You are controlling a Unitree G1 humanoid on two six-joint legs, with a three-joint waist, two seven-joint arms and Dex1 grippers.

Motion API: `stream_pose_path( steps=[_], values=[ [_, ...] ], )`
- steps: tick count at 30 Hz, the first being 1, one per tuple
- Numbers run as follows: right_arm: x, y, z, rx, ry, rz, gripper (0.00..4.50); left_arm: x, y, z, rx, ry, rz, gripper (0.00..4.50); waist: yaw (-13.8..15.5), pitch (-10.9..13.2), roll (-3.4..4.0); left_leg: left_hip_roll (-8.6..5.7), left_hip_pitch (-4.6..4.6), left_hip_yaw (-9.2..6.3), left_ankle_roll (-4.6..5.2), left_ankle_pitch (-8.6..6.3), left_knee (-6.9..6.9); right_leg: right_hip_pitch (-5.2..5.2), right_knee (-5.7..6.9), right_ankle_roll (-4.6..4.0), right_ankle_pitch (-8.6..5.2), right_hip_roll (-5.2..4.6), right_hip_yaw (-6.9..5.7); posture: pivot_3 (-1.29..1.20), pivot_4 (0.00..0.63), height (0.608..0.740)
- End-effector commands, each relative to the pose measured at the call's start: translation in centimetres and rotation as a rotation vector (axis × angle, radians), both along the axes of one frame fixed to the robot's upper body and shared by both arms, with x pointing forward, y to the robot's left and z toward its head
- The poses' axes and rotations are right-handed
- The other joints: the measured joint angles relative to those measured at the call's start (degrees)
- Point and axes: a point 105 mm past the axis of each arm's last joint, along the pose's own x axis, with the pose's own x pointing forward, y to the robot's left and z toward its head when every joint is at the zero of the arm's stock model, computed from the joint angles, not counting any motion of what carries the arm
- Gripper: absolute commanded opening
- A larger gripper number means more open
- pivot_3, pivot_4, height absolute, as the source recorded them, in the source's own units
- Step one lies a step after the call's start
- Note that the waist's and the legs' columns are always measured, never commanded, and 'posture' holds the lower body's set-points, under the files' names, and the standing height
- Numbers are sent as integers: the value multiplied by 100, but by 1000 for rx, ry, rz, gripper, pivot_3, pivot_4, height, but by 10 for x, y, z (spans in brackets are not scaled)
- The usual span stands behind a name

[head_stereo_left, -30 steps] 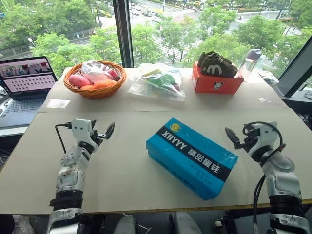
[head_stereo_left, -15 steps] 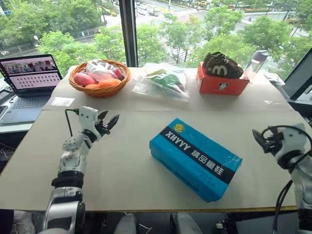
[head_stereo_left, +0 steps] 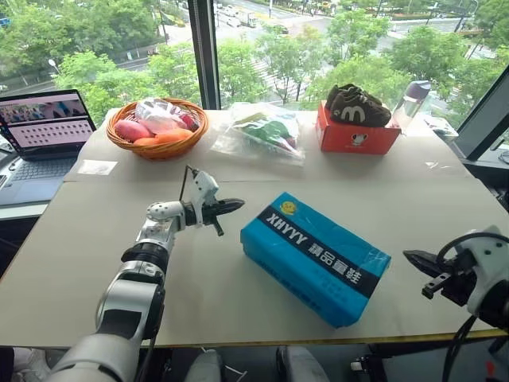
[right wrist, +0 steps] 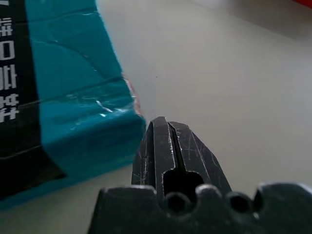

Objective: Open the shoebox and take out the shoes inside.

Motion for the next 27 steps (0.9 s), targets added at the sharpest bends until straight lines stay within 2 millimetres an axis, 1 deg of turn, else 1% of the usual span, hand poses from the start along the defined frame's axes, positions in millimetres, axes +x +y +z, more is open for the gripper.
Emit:
stream_pose_path(
  steps=[1, 5, 8, 11, 12, 14, 15, 16, 17, 19, 20, 22, 23, 25, 26, 27],
  values=[
    [4, 24, -5, 59, 13, 91, 7, -22, -12, 8, 60, 35, -244, 0, -45, 0, 0, -1, 0, 0, 0, 0, 0, 1, -1, 0, 0, -1, 1, 0, 150, 740],
    [14, 39, -13, 83, 30, 157, 7, -37, -2, 1, 134, 84, -320, 0, -71, 1, -1, 2, -1, -2, 1, 0, -1, -3, 3, 0, -6, 0, 2, 0, 150, 740],
    [28, 49, -18, 115, 34, 210, 7, -58, 15, 2, 147, 159, -346, 0, -105, 2, -1, 5, -3, -3, 1, -1, -3, -7, 2, 1, -8, 2, 4, 0, 150, 740],
    [45, 48, -21, 90, 17, 211, 7, -72, 26, 0, 159, 183, -310, 0, -123, 3, -3, 9, -3, -2, 2, -1, -3, -9, 4, 1, -8, 2, 5, 0, 150, 740],
    [54, 41, -22, 52, 3, 180, 7, -74, 30, -2, 164, 183, -286, 0, -107, 4, -2, 7, -3, -2, 2, -1, -3, -10, 6, 1, -8, 0, 4, 0, 150, 740],
    [72, 15, -18, -52, -53, 84, 7, -76, 34, -4, 167, 175, -232, 0, -54, 5, 0, 6, -1, -2, 2, -1, -3, -12, 10, 0, -8, -1, 4, 0, 150, 740],
    [78, 3, -15, -91, -71, 37, 7, -76, 36, -4, 168, 173, -212, 0, -28, 7, 4, 4, -2, -2, 2, 0, -2, -11, 11, 0, -8, -1, 4, 0, 150, 740],
    [77, -18, -6, -147, -79, -4, 7, -75, 38, -6, 169, 170, -187, 0, 0, 8, 5, 1, -2, -1, 3, 0, -1, -11, 10, 0, -8, -3, 4, 0, 150, 740],
    [75, -31, 1, -182, -82, -26, 7, -75, 39, -6, 170, 168, -171, 0, 47, 9, 7, -1, -4, -1, 4, 1, -1, -10, 9, 0, -9, -5, 4, 0, 150, 740],
    [62, -57, 20, -232, -83, -66, 7, -76, 41, -7, 167, 168, -165, 0, 117, 10, 8, -3, -8, -1, 4, 1, 1, -10, 6, 3, -11, -5, 4, 0, 150, 740],
    [57, -64, 26, -248, -81, -79, 7, -77, 41, -7, 165, 168, -166, 0, 135, 10, 9, -3, -13, -1, 4, 1, 1, -13, 5, 7, -15, -5, 4, 0, 150, 740],
    [40, -82, 37, -280, -59, -97, 7, -76, 40, -6, 158, 167, -168, 0, 131, 9, 10, -2, -20, -1, 5, -1, 0, -17, 5, 9, -25, -5, 2, 0, 150, 740],
    [26, -93, 47, -298, -45, -112, 7, -73, 39, -6, 158, 162, -169, 0, 140, 9, 11, 0, -23, -1, 12, -5, 0, -17, 3, 9, -26, -3, 2, 0, 150, 740],
    [5, -105, 60, -313, -23, -133, 7, -69, 36, -6, 158, 155, -173, 0, 183, 8, 17, -5, -30, -3, 19, -10, -1, -18, 2, 16, -32, -5, 0, 0, 150, 740],
    [-7, -105, 62, -312, 8, -119, 7, -67, 34, -5, 156, 151, -181, 0, 181, 8, 18, -4, -29, -3, 21, -11, -1, -16, 1, 15, -33, -4, 1, 0, 150, 740],
    [-25, -97, 59, -292, 83, -71, 7, -66, 30, -4, 152, 148, -201, 0, 181, 9, 19, -6, -28, -2, 22, -12, 0, -14, 1, 16, -33, -6, 2, 0, 150, 740]
  ],
)
